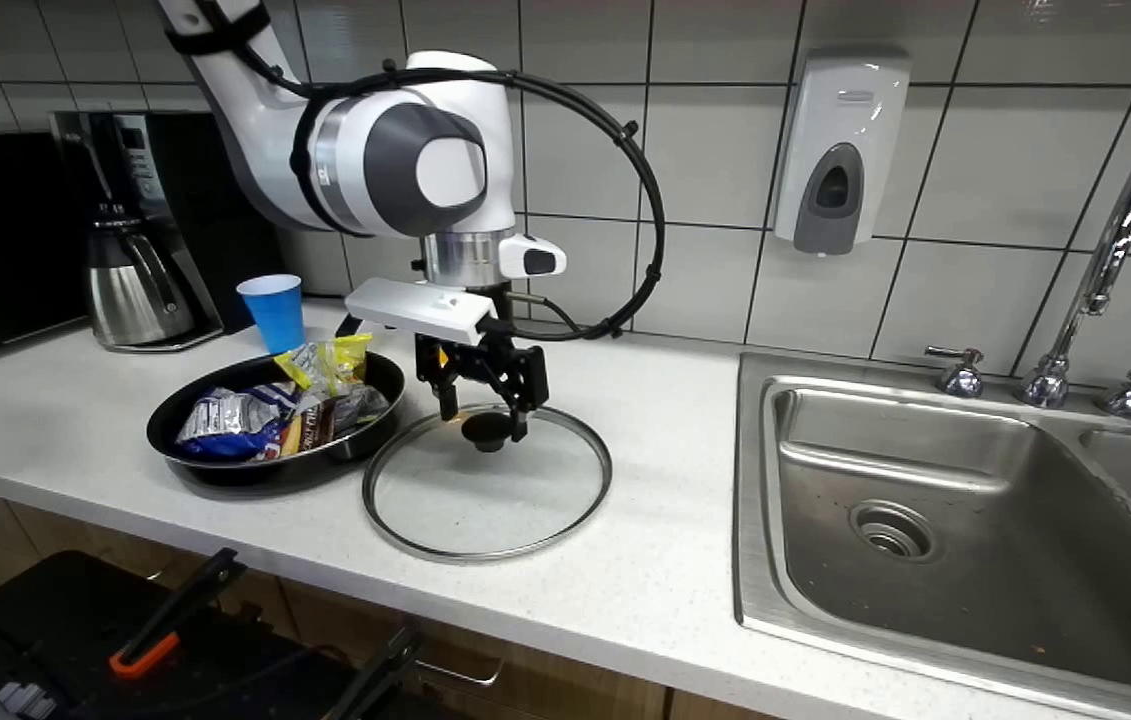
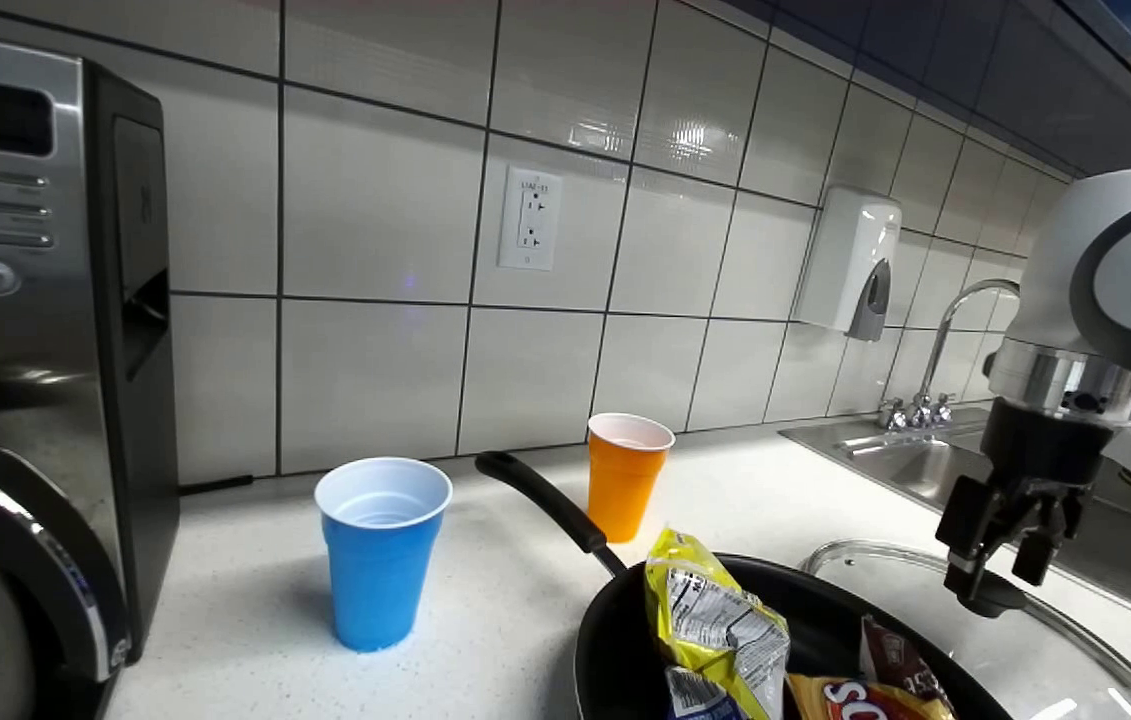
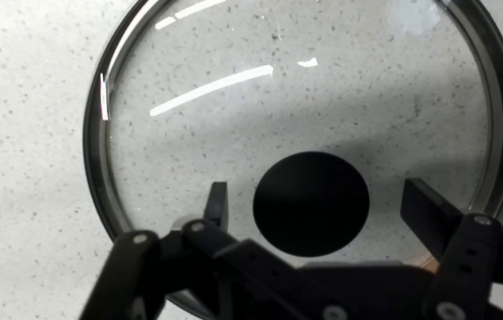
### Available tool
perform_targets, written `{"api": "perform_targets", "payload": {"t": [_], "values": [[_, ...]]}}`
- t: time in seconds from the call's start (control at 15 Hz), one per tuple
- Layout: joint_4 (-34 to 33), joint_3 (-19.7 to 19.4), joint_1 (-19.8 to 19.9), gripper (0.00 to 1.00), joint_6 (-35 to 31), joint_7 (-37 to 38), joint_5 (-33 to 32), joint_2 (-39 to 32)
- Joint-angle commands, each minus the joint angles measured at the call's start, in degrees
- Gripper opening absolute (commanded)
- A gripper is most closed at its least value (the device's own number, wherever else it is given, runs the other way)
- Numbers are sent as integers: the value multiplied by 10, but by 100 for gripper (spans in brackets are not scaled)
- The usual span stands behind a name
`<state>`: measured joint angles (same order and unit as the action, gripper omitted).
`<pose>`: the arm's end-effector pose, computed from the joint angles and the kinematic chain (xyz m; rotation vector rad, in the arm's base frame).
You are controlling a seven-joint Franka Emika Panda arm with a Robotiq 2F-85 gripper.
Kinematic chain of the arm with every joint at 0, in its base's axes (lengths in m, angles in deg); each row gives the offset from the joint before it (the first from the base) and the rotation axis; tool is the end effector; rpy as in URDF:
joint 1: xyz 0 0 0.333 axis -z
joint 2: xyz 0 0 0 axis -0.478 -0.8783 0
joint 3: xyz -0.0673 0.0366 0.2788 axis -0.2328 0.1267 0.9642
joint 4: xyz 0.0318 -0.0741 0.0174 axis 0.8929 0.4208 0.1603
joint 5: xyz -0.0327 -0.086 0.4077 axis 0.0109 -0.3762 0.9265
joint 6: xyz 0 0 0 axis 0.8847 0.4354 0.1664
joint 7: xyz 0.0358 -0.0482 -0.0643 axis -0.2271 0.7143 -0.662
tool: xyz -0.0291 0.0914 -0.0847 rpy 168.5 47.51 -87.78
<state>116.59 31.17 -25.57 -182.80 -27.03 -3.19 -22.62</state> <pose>0.4375 -0.0709 0.1374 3.1138 -0.0857 -0.0417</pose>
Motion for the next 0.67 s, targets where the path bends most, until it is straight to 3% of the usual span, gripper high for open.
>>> {"api": "perform_targets", "payload": {"t": [0.0, 0.27, 0.33, 0.4, 0.6], "values": [[-17, 2, 12, 100, -3, -16, -8, -20], [-23, 1, 11, 100, -1, -15, -14, -24], [-24, 0, 10, 75, -2, -12, -20, -25], [-25, 0, 10, 72, -2, -12, -21, -25], [-25, 0, 11, 49, -3, -12, -23, -25]]}}
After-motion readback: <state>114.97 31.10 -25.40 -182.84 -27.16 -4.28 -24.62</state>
